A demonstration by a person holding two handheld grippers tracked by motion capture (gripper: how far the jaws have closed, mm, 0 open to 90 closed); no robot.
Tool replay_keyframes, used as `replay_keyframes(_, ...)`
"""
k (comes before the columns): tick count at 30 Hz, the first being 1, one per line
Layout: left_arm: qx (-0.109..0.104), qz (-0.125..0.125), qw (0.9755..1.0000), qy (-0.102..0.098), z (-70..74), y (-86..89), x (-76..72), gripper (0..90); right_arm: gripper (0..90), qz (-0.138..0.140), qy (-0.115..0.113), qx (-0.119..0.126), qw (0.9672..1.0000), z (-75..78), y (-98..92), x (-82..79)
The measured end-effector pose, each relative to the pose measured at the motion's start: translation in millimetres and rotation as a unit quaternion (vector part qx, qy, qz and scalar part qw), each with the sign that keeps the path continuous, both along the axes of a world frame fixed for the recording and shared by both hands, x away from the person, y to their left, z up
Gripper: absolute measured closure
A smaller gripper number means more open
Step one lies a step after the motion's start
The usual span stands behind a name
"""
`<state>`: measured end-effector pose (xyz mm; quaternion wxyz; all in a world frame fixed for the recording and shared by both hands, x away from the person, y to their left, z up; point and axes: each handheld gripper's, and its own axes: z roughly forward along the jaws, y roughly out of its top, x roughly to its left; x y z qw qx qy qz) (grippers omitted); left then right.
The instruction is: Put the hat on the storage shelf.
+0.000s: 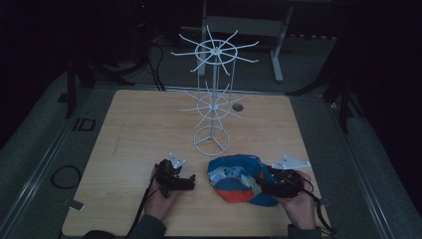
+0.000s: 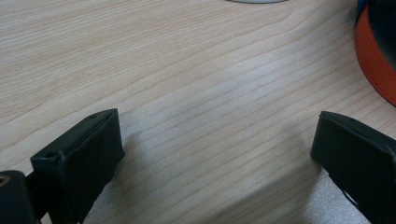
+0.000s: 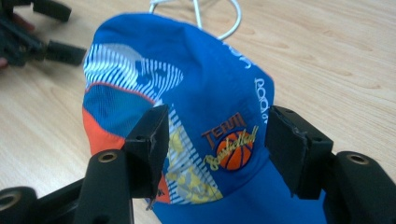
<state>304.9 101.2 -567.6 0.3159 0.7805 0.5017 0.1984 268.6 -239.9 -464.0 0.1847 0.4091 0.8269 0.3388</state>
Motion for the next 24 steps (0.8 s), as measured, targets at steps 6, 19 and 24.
replay_keyframes(6,0.0,0.0,1.0,0.0,0.0,0.0,0.0,2.6,41.0,0.006,0.018,0.0,0.9998,-0.6,1.7,-0.1)
replay_keyframes(19,0.0,0.0,1.0,0.0,0.0,-0.1,-0.1,2.6,42.6,0.008,0.038,0.027,0.9989,4.3,-1.3,3.8)
replay_keyframes(24,0.0,0.0,1.0,0.0,0.0,-0.1,-0.2,2.6,42.4,0.027,0.044,0.064,0.9966,10.7,-6.1,4.8)
